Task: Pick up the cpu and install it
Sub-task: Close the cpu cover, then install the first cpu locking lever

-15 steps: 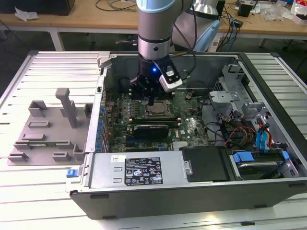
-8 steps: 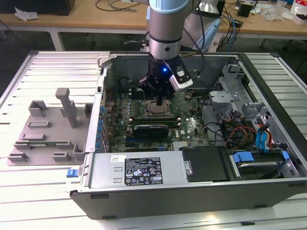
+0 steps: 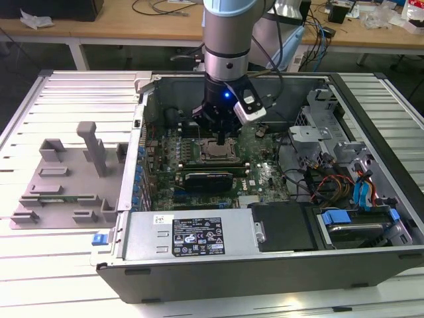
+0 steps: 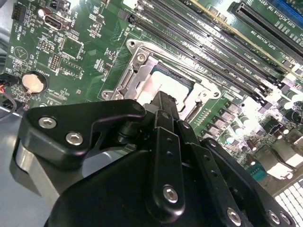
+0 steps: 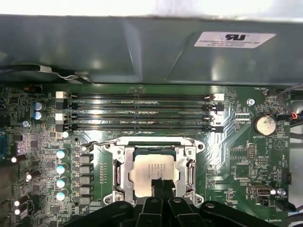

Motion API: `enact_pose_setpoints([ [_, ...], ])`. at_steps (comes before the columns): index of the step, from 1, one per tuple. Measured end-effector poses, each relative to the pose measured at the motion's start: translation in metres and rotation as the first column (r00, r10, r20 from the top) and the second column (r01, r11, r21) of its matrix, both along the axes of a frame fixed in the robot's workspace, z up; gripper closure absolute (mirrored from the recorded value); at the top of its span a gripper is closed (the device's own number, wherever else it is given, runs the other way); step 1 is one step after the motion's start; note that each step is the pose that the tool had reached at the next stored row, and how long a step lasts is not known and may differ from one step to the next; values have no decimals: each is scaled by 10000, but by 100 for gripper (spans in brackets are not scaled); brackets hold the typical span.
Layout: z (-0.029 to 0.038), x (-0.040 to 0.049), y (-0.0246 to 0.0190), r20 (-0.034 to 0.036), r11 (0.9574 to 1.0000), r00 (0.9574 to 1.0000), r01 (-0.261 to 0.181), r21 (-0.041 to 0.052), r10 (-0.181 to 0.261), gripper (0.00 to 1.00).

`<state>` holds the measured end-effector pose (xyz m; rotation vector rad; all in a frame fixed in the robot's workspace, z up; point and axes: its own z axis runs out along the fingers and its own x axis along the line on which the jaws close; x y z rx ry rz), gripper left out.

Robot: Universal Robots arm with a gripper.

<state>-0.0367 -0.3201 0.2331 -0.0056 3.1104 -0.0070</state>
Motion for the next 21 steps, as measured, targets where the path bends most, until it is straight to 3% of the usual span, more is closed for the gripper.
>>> enact_pose_setpoints([
  [1,26,0,0,0,10000,10000,3,-2,-3,89],
  [15,39,0,0,-2,10000,10000,4,-5,-4,89],
  [21,127,0,0,0,10000,10000,5,-2,-5,89],
])
